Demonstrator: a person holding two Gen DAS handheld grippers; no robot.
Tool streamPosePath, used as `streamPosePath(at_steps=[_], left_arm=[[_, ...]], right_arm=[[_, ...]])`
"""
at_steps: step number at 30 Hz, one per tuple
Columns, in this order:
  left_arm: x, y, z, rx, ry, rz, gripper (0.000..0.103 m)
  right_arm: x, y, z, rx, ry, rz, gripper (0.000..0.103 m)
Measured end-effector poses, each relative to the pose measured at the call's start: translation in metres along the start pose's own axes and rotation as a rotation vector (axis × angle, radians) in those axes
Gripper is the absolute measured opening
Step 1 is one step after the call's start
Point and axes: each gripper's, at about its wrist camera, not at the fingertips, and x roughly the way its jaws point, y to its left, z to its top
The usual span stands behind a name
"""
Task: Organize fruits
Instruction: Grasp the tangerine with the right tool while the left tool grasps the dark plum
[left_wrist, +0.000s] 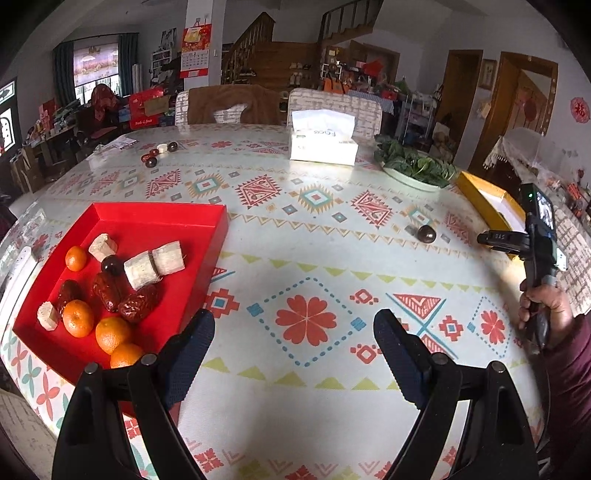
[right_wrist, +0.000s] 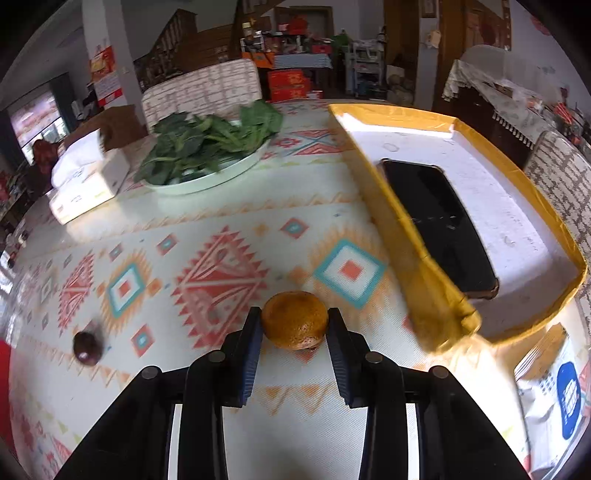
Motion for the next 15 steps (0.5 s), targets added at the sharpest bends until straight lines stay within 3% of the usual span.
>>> streamPosePath(at_steps=[9,15], left_arm=[[0.005,0.0,-0.001,0.008,0.021,0.02,0.087],[0.013,-0.01,0.01,0.042,0.02,0.003,0.087]], right_arm=[[-0.012,0.037,-0.022,-0.072,0.01,0.097,0.038],[-0.016,0.041,-0.028,-0.075,0.006,0.147,0.038]])
